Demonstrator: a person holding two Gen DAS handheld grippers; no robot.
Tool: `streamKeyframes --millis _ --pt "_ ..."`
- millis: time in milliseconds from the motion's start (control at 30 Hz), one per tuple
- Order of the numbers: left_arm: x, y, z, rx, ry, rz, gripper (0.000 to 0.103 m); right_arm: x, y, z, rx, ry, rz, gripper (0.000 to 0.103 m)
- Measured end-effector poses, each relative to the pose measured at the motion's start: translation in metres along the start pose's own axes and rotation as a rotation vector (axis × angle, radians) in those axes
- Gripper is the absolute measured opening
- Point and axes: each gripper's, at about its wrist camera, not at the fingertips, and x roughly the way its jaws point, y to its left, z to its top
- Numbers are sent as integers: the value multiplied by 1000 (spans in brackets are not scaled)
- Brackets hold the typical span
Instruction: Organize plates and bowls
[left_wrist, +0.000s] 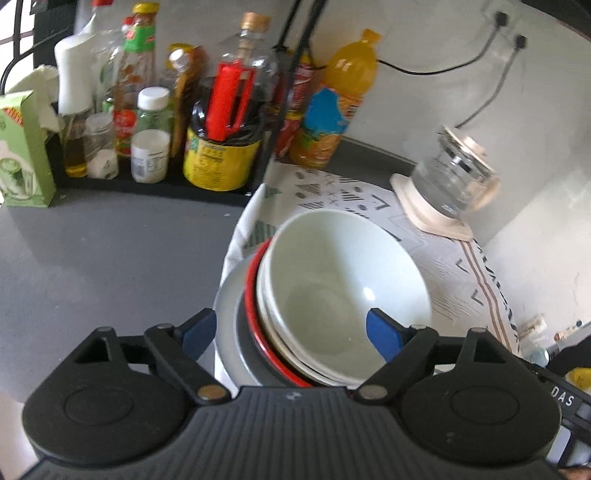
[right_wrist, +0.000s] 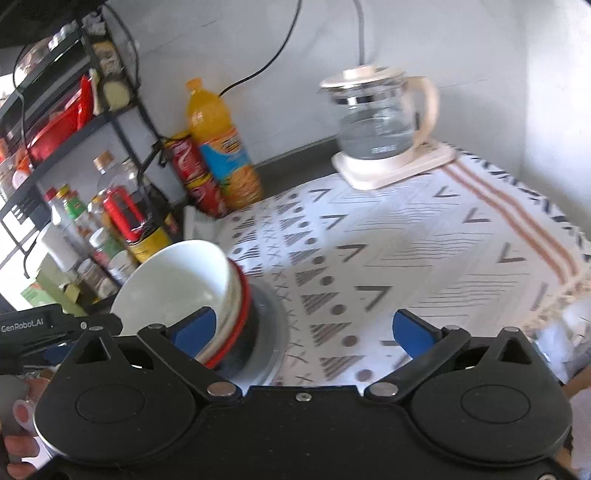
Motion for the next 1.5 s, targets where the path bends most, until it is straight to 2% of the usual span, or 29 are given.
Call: streamKeyframes --millis 167,333,533,767,1100,1500 --pt "-2 -17 -7 20 36 -9 92 -22 -18 -7 9 -41 -30 103" --pt "-14 -37 -19 44 3 -27 93 -51 -35 -12 -11 -106 -78 103" --pt "-31 -60 -39 36 -17 -13 103 -92 -56 -14 18 -185 -118 103" --pt "-63 -75 -70 70 -57 13 103 -114 -67 -38 27 -133 -156 103" --pt "-102 -68 -111 78 -83 36 103 -145 -66 -62 -27 -120 -130 103" --pt "-139 -77 -145 154 -133 57 103 -178 -54 -73 -109 -102 -79 103"
